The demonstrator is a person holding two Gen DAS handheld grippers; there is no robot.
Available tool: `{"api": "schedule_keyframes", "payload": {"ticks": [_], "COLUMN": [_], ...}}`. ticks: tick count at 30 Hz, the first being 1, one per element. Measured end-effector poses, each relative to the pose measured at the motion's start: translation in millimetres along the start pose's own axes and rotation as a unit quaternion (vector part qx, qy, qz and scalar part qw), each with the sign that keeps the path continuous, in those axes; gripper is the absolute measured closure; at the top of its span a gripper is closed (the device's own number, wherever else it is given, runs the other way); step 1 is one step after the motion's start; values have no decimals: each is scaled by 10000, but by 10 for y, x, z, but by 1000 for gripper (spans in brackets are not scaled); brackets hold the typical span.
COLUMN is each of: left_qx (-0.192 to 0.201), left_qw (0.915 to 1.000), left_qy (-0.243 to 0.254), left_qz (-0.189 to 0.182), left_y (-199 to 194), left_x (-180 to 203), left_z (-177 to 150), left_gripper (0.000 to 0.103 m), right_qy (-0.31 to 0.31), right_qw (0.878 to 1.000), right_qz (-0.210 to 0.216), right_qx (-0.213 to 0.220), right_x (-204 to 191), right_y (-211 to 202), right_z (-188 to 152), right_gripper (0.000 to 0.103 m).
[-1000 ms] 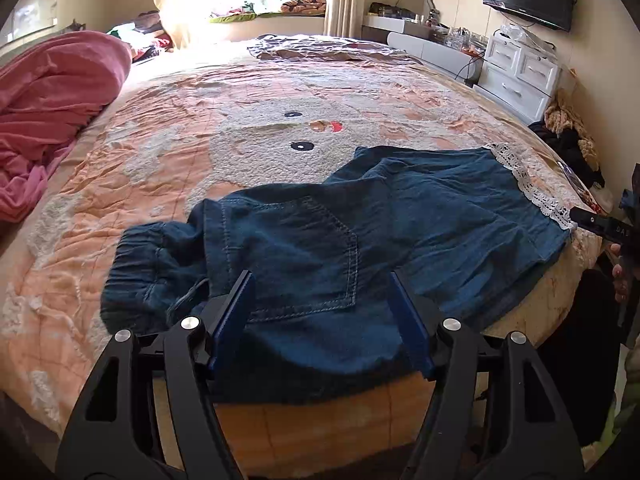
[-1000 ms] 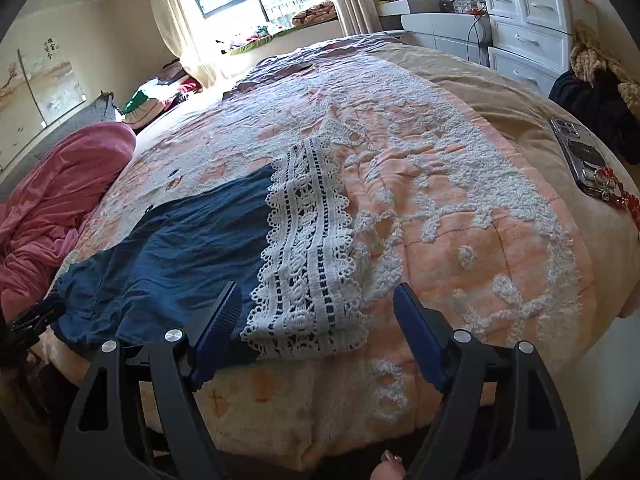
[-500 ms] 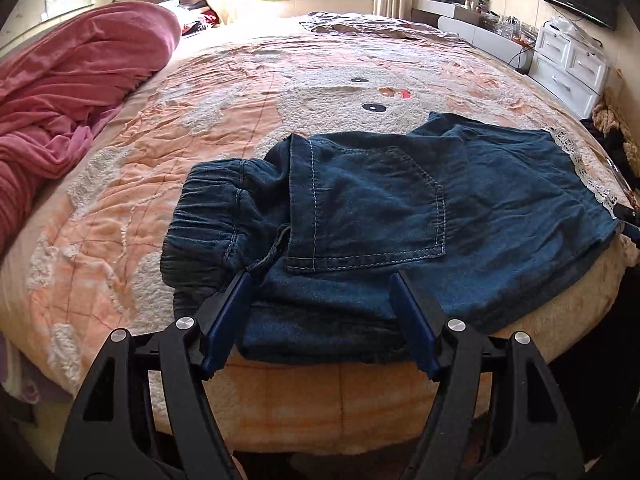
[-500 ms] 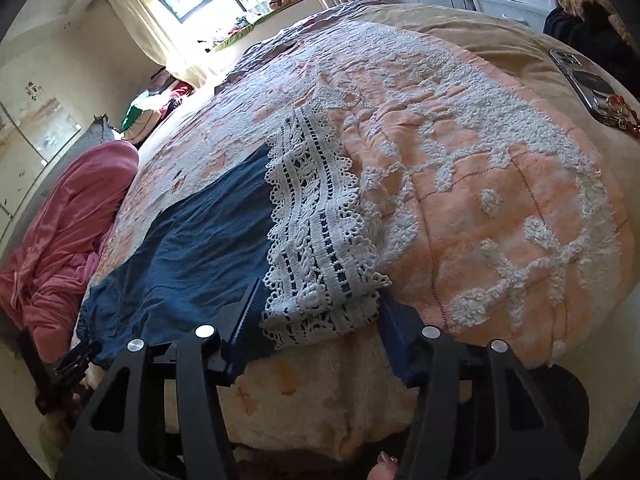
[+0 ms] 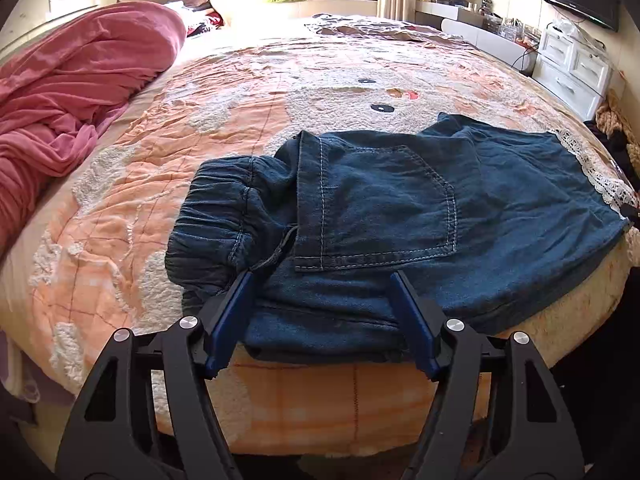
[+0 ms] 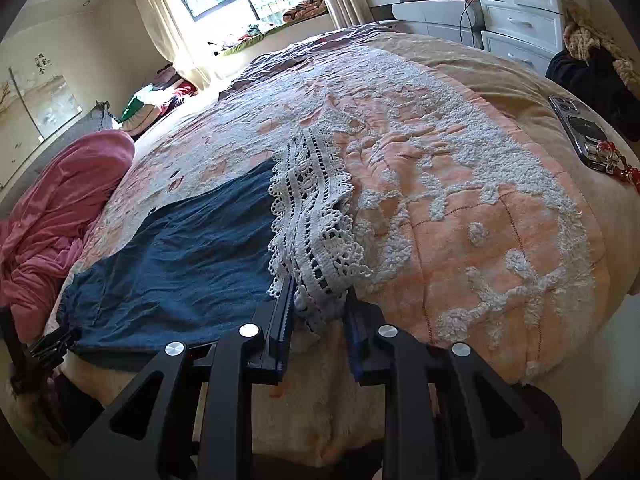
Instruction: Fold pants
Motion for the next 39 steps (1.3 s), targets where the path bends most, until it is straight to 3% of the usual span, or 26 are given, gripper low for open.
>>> {"api": "schedule_keyframes", "payload": {"ticks": [6,12,20,29,39], "left_qx": [5,15,414,787,1007], "left_qw": [9999,9999,9986,9938,9796], "left_qy": [83,104,319,625,1319], "left_qz": [76,15,20,-472,-1134], "left_y": [51,-50,-458,-666,-552], "left_x": [-9,22,190,715,1649], "left_z": [-23,2,234,590,1183], "left_gripper": [42,42,30,17,10], "right_qy": [-144,-69,-22,-63,-169], "right_qw": [9995,9995,9996,9981,9968], "right_qz": [-275,-311,-163,-150,-1], "right_qx": [-71,4,227,601,776], "right_x": [56,110,164,163,29], "right_y": [121,-22,-300,-526,-571], "right_z": [-146,-88,-36,80,78], "right_gripper": [76,57,47,29,17]}}
Point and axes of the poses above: each gripper's, at about its wrist camera, not at the fingertips, and y roughly the way its jaws point, x to its right, z to its top, the point moved 7 cm from there along y, roughly the way its jaws point, and after that the axes turned 10 degrees about y, right-handed, at the moved point
